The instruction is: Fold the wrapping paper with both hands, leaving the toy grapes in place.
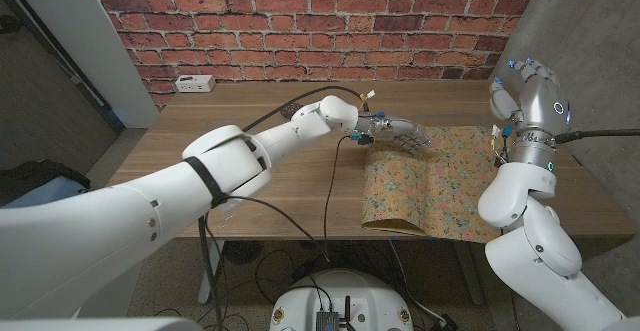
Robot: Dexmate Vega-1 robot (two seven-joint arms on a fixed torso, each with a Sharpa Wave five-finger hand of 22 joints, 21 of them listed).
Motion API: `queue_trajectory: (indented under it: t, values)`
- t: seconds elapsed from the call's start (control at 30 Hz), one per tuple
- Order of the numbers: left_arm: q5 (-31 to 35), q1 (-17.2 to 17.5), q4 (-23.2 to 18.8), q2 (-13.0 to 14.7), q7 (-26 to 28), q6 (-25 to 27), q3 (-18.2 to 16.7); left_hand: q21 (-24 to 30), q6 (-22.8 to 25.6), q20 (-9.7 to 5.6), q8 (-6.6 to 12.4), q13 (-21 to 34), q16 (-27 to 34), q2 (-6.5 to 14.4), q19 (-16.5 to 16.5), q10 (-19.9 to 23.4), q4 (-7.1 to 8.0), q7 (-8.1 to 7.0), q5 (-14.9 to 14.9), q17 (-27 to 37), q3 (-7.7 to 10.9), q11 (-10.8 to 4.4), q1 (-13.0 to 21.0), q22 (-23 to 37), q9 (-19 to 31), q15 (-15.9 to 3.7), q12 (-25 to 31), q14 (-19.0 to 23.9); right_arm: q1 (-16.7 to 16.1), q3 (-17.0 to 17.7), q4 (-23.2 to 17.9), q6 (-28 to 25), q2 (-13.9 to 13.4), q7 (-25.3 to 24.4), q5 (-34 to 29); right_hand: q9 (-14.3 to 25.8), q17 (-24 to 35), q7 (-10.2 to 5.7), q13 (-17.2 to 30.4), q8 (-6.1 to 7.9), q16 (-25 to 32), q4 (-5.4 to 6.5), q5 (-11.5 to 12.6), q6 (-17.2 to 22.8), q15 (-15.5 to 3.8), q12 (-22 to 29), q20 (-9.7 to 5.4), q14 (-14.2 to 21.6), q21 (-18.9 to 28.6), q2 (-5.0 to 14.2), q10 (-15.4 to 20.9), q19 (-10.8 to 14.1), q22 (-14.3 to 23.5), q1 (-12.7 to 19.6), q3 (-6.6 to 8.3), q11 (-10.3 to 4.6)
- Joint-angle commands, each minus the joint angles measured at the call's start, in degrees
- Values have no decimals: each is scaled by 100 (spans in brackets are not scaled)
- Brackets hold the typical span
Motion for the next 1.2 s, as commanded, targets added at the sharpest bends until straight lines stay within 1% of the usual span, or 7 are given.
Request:
queue_trajectory:
  t: [0.03,0.27,0.47,0.53,0.63,0.93,1.2]
  values:
    - [206,1173,-3931,1425,1832,950,-563,54,-60,65,-20,10,4,36,31,-20,-51,-12,1,11,13,21,81,18,11,77,-1,8,114,55,31,-148,-305,444,868,25,13,11,6,6,10,-12,19,36,-231,24,43,41,-1,74,54,46,24,25,40,29]
    - [127,1361,-4024,1605,1958,627,-687,66,-132,67,-42,14,-3,29,43,-67,-73,-30,-6,15,-12,45,88,23,14,75,-19,10,334,-70,146,-231,-567,735,1481,26,19,29,7,-8,10,-3,18,23,-209,13,59,49,-7,89,47,47,25,22,39,50]
    - [-145,1168,-2960,1317,1471,-991,-701,91,-194,-72,-49,18,-20,-55,87,-111,-91,-91,-32,22,-99,-17,40,29,18,-31,-34,-4,566,-245,301,-208,-788,769,1896,27,23,63,8,-5,9,3,16,45,-208,20,61,52,-11,100,80,51,26,21,37,70]
    - [-239,1211,-2861,1261,1455,-1260,-765,98,-200,-103,-43,19,-14,-84,99,-80,-107,-137,-38,20,-128,-97,27,30,18,-119,-20,24,647,-305,346,-229,-816,738,2014,27,25,72,9,-4,11,4,16,54,-210,18,59,59,-11,106,82,56,27,23,38,71]
    - [-128,1365,-3164,1367,1705,-1237,-865,96,-205,-123,-41,19,-16,-115,94,-75,-119,-201,-44,19,-155,-131,13,30,17,-144,-18,31,702,-342,419,-156,-895,706,2214,28,26,78,9,-7,13,5,16,54,-208,19,59,68,-12,110,90,60,27,26,39,77]
    - [623,2182,-4832,1911,3136,134,-1214,28,-123,46,-4,19,-35,-74,-104,-70,-174,-212,-27,12,-162,-151,46,31,16,-127,-16,4,890,-502,678,-14,-1032,567,2737,29,34,94,11,-22,12,12,13,45,-193,6,42,82,-15,121,91,79,29,28,37,106]
    - [854,2660,-5552,2140,3924,781,-1473,7,-248,54,-48,19,-59,-38,-195,-140,-212,-256,-17,11,-165,-132,80,32,15,-89,-42,-73,1105,-749,824,-35,-1177,479,3062,31,54,78,14,-70,-11,80,-11,-59,-175,-24,59,34,-44,71,43,40,32,-86,-36,148]
